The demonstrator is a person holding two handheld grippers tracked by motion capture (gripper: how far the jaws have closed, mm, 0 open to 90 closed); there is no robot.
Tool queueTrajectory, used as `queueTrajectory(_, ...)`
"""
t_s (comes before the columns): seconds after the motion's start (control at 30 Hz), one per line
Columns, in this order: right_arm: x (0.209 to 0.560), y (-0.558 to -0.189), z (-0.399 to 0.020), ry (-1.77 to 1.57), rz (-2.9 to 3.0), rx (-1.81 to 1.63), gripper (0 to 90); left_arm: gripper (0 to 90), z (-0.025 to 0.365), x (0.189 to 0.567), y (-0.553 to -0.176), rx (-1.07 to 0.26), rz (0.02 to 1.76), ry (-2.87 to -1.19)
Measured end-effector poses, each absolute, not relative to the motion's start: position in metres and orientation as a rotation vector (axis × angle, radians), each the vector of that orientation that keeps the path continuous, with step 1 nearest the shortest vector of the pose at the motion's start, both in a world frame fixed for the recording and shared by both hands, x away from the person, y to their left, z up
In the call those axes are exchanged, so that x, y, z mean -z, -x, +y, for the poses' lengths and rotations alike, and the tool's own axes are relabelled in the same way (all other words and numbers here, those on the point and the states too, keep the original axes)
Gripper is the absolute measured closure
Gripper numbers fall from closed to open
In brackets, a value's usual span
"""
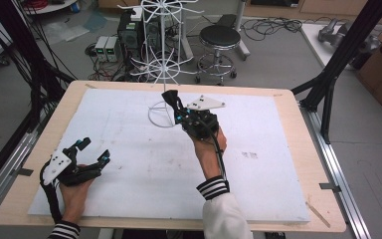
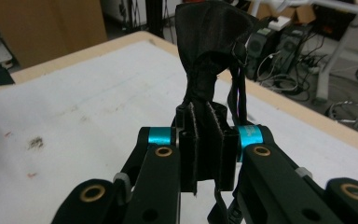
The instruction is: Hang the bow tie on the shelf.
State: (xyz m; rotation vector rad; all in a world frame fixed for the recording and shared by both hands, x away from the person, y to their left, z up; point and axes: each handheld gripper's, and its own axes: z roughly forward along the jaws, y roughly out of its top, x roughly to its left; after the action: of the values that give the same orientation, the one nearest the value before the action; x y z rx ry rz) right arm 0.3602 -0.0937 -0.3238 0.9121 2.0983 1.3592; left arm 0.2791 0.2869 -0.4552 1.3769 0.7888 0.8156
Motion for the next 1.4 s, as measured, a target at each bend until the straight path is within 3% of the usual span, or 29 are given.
queueTrajectory(0.5, 0.311, -0.358, -0.102, -0.886, 1.983, -1.421, 83.4, 16.5, 0.287, 0.455, -0.279, -0.816, 0.789, -1.377)
queueTrajectory(1.4, 0.315, -0.398, -0.094, -1.015, 1.924, -1.534, 83.1, 16.4, 0.287, 0.455, -0.279, -0.816, 0.787, -1.374)
